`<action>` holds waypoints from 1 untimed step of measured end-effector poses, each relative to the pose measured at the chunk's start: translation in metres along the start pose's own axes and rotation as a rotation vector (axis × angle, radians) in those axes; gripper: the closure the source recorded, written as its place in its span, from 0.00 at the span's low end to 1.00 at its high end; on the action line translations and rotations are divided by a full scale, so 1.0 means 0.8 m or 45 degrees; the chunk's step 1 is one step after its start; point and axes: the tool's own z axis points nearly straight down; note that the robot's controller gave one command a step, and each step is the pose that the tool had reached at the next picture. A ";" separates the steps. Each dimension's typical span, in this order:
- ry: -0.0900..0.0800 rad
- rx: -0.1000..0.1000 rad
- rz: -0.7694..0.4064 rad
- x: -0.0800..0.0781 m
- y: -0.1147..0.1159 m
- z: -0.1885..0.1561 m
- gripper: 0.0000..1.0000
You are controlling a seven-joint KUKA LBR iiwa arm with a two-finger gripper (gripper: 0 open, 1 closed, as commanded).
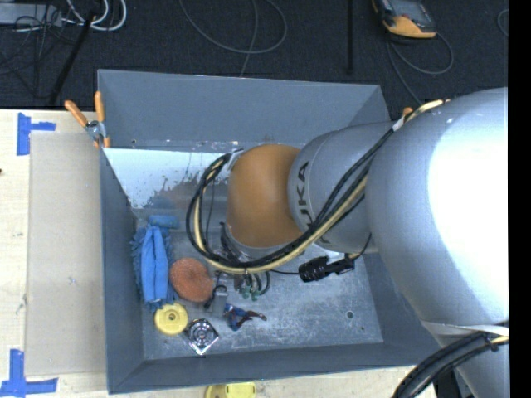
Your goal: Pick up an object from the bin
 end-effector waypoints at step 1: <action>0.000 0.000 0.001 0.000 0.000 0.000 1.00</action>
Offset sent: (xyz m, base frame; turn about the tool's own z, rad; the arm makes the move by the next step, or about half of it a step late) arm -0.0077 -0.0127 0.1625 0.0054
